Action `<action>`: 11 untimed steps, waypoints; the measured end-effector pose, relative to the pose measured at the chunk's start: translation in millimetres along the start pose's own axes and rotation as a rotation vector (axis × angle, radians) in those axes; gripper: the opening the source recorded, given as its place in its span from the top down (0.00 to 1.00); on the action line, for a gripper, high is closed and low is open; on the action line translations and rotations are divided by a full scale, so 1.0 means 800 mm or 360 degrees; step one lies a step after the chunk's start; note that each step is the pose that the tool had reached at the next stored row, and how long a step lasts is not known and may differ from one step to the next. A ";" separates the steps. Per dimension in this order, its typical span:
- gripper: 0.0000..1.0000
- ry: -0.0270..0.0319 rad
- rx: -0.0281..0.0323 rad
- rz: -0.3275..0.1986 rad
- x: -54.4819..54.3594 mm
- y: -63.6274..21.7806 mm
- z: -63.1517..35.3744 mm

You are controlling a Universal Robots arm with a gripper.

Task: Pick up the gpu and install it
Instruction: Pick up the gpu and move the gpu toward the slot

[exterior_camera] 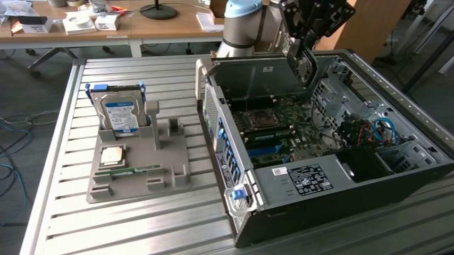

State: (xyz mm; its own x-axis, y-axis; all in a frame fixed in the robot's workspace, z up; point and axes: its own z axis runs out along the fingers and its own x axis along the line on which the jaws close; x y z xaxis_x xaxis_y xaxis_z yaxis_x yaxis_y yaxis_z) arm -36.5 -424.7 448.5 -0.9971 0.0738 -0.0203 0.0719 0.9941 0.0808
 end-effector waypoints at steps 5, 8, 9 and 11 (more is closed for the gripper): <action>0.74 0.00005 -0.00010 -0.0004 -0.017 0.001 0.000; 0.74 0.00011 -0.00016 -0.0012 -0.027 0.002 0.001; 0.74 0.00014 -0.00018 -0.0016 -0.030 0.002 0.001; 0.74 0.00023 -0.00025 -0.0027 -0.036 0.003 0.001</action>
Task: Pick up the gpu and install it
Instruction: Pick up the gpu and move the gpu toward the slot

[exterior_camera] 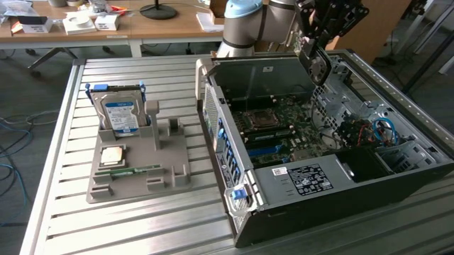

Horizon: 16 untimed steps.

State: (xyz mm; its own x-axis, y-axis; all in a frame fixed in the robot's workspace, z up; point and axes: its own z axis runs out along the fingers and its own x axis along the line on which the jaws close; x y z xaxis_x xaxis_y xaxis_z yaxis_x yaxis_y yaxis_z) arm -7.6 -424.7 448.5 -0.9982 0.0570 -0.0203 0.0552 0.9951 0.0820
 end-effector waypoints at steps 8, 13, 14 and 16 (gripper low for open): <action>0.74 0.00032 -0.00010 -0.0039 -0.019 0.001 0.001; 0.74 0.00044 -0.00015 -0.0053 -0.026 0.001 0.001; 0.74 0.00043 -0.00012 -0.0053 -0.026 0.001 0.001; 0.74 0.00044 -0.00014 -0.0053 -0.026 0.001 0.001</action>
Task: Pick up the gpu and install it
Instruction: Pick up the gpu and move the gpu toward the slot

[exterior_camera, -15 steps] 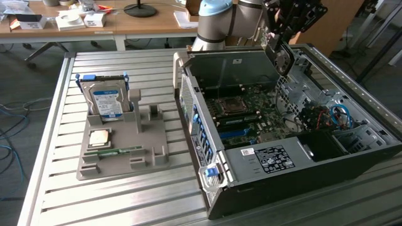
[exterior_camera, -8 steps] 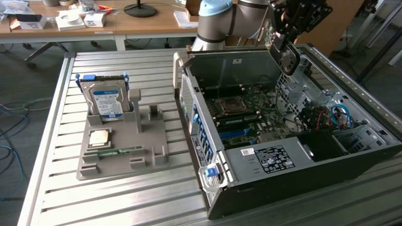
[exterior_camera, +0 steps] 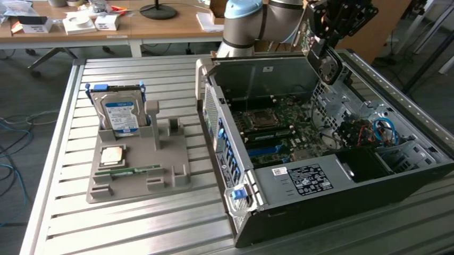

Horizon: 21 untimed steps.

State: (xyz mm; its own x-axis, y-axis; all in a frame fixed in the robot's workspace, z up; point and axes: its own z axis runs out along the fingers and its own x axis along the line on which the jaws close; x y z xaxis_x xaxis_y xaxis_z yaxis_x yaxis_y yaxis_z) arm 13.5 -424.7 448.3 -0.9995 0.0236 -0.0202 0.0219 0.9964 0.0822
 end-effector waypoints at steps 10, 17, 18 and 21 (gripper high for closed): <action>0.74 0.00006 -0.00003 0.0000 -0.029 0.001 0.001; 0.74 0.00005 -0.00005 0.0000 -0.036 0.001 0.001; 0.74 0.00006 -0.00003 0.0000 -0.037 0.001 0.001; 0.74 0.00007 -0.00003 0.0000 -0.038 0.001 0.001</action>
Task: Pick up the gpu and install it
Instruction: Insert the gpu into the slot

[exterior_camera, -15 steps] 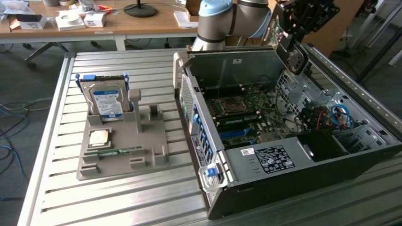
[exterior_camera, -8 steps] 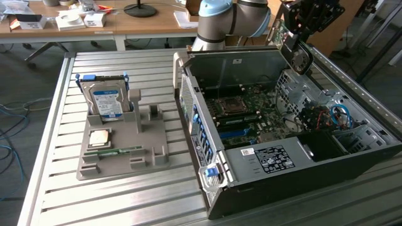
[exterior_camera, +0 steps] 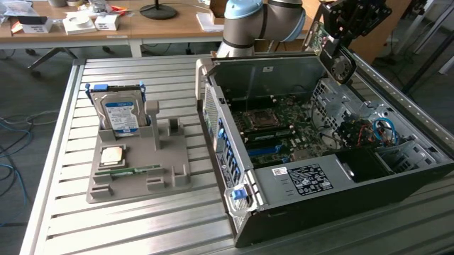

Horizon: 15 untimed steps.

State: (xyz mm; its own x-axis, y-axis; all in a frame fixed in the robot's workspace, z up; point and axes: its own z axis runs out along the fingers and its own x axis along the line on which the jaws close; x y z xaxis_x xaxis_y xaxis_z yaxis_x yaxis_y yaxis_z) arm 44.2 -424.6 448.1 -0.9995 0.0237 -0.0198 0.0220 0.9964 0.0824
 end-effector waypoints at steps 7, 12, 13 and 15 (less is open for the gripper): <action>0.74 -0.00001 0.00000 0.0000 0.000 0.000 0.000; 0.74 0.00001 -0.00001 -0.0002 0.000 0.000 0.000; 0.74 0.00004 -0.00002 -0.0005 0.000 0.000 0.000; 0.74 0.00012 -0.00003 -0.0016 0.000 0.000 0.000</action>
State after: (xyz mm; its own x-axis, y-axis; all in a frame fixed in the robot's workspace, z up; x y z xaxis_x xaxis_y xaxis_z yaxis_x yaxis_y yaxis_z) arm 44.2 -424.6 448.1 -0.9997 0.0134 -0.0199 0.0117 0.9965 0.0823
